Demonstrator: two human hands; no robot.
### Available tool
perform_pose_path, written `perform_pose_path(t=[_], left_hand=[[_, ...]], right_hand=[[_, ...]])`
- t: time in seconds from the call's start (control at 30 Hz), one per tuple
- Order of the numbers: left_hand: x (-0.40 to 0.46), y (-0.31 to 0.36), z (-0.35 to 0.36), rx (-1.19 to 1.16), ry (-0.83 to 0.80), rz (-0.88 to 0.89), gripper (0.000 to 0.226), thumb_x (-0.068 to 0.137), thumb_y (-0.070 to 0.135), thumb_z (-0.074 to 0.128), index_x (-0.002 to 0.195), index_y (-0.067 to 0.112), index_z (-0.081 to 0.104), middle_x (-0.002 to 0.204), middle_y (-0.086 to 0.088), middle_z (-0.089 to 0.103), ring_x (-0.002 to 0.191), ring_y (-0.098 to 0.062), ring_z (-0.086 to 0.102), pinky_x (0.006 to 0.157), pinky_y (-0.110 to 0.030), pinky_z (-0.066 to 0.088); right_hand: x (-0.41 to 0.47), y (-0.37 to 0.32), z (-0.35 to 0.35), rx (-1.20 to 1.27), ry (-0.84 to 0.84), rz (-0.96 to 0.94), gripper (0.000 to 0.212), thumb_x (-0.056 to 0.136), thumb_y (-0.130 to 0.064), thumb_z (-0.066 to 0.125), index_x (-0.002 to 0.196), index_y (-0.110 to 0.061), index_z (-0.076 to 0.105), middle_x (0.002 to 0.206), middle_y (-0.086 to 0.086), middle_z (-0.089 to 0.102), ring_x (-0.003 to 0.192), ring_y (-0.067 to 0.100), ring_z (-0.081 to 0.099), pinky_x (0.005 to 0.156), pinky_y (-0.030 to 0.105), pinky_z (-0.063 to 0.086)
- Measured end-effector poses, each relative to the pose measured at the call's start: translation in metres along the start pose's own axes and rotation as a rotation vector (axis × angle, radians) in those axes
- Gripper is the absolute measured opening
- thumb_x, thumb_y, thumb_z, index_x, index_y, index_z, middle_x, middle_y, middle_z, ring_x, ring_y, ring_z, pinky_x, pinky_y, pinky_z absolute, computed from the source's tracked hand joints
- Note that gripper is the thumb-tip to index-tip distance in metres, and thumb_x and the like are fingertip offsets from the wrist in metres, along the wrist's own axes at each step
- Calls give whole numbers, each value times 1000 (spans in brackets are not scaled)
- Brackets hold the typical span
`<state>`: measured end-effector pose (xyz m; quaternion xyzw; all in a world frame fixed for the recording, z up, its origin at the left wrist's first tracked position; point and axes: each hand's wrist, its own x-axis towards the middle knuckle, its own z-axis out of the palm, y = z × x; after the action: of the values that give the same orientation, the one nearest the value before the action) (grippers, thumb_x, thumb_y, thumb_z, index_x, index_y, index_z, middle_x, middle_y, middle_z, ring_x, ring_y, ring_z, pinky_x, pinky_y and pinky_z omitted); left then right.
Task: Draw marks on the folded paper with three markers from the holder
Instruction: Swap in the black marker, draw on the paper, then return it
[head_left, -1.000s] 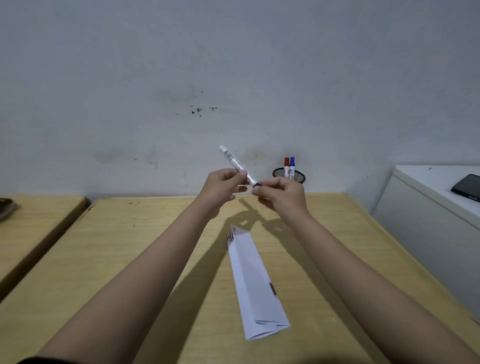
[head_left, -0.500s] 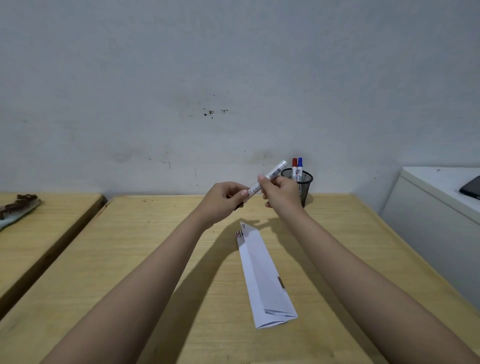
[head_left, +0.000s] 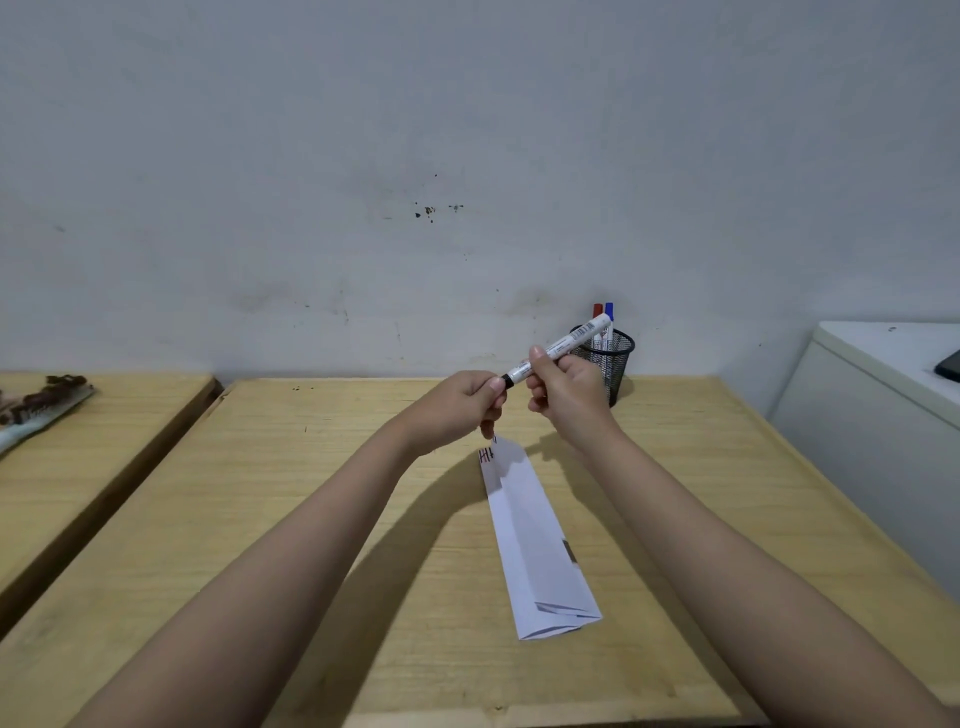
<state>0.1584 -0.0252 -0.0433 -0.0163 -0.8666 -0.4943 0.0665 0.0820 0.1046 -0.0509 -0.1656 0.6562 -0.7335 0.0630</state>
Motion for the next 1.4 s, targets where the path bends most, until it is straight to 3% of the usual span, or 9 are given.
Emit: perform_pose_path(t=[0.17, 0.3, 0.53, 0.7, 0.87, 0.97, 1.17, 1.33, 1.4], left_hand=[[0, 1, -4, -76, -80, -39, 37, 101, 22, 29, 67, 15, 41, 57, 5, 35, 44, -4, 46, 67, -34, 36], [1, 6, -5, -90, -108, -71, 37, 101, 22, 28, 67, 15, 40, 60, 3, 33, 45, -7, 43, 63, -29, 36], [-19, -20, -10, -559, -232, -149, 31, 94, 31, 35, 69, 14, 38, 60, 5, 35, 50, -11, 40, 54, -21, 36], [-14, -27, 5, -93, 100, -187, 29, 99, 30, 29, 77, 16, 41, 78, 1, 48, 74, -17, 53, 67, -28, 35], [-10, -46, 28, 368, 160, -203, 39, 80, 48, 58, 100, 23, 37, 107, 11, 51, 102, -13, 45, 89, -36, 27], [-12, -55, 35, 398, 207, -162, 49, 74, 43, 67, 105, 23, 35, 112, 14, 52, 106, -12, 45, 84, -35, 21], [-6, -62, 32, 604, 286, -246, 22, 93, 30, 36, 93, 15, 52, 99, -2, 55, 103, -26, 50, 85, -40, 23], [5, -69, 19, 629, 314, -220, 19, 90, 14, 40, 89, 14, 59, 84, -3, 46, 102, -30, 51, 76, -34, 23], [13, -71, 13, 736, 256, -233, 28, 89, 12, 38, 106, 16, 59, 94, -7, 49, 105, -30, 51, 79, -36, 25]], right_hand=[[-1, 12, 12, 133, 86, 10, 32, 93, -23, 58, 63, -11, 58, 55, -2, 50, 46, 11, 44, 55, 31, 42], [-1, 17, 19, 155, 125, -25, 35, 94, -23, 57, 61, -12, 56, 53, 0, 46, 47, 13, 43, 54, 29, 43], [23, -2, -15, 447, 294, 34, 30, 98, -19, 48, 70, -14, 55, 58, 0, 39, 42, 4, 37, 47, 23, 33], [10, 8, -18, 137, 184, -19, 24, 93, -20, 57, 71, -10, 57, 60, 1, 47, 51, 9, 43, 47, 23, 42], [-8, 35, -15, 112, 285, 131, 13, 88, -16, 63, 75, -12, 62, 66, 2, 59, 53, 8, 55, 56, 33, 53], [-18, 48, -8, 103, 267, 208, 6, 84, -17, 64, 80, -13, 65, 67, 1, 62, 56, 9, 60, 62, 37, 57], [-30, 64, 2, 23, 247, 259, 5, 84, -17, 64, 82, -13, 65, 69, 4, 65, 61, 13, 61, 58, 32, 57], [-35, 73, 2, -63, 214, 230, 6, 83, -19, 64, 79, -15, 64, 71, 6, 70, 58, 14, 65, 73, 45, 61], [-35, 74, 2, -74, 210, 229, 6, 81, -21, 64, 77, -17, 64, 72, 5, 71, 60, 16, 66, 75, 48, 60]])
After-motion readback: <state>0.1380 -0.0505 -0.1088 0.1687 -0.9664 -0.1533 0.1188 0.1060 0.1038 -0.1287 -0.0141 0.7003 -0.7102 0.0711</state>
